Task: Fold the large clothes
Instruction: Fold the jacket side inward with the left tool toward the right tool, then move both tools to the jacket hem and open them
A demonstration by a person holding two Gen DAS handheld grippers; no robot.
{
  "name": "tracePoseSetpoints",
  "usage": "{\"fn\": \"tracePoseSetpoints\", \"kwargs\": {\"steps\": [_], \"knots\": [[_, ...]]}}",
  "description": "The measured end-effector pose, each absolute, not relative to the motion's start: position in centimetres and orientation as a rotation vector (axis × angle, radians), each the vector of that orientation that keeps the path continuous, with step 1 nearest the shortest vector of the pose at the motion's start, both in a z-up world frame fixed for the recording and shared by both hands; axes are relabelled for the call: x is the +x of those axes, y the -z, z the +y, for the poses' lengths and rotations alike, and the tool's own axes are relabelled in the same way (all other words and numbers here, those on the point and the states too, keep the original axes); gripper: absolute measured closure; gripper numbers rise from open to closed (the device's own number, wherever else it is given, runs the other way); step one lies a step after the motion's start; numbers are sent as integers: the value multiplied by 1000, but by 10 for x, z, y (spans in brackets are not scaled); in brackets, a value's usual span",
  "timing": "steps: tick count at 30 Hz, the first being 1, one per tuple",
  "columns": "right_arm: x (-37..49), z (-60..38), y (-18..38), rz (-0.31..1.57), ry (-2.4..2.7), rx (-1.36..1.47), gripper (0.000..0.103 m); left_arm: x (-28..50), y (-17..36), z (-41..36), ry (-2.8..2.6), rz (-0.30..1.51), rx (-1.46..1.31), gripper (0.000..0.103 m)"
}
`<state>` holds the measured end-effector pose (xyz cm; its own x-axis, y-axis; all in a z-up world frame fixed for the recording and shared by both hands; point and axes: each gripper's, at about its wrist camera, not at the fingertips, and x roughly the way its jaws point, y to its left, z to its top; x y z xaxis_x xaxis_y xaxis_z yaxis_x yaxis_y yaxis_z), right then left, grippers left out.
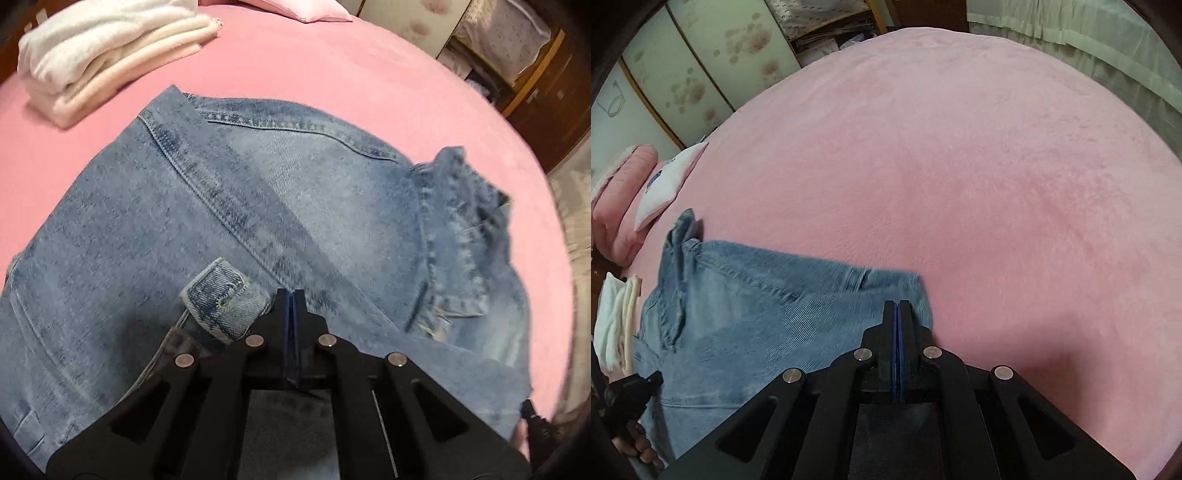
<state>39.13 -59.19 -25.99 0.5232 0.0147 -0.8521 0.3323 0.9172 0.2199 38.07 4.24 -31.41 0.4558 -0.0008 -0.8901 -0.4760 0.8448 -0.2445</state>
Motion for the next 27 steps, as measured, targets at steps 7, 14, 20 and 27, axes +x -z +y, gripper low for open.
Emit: {"fn": "tracePoseSetpoints", "kwargs": {"steps": [7,14,20,27], "knots": [[313,-524,232,1031,214,335,99,321,278,36,-190,1201,-383,101],[206,-440,236,1158,249,348,83,200,259,42,-135,1330,-242,101],[113,-385,208,1227,292,364,66,121,225,54,-85,1394,-107,99],[62,-326,149,1258,235,285,55,74,164,67,-17,1376,-108,66]]}}
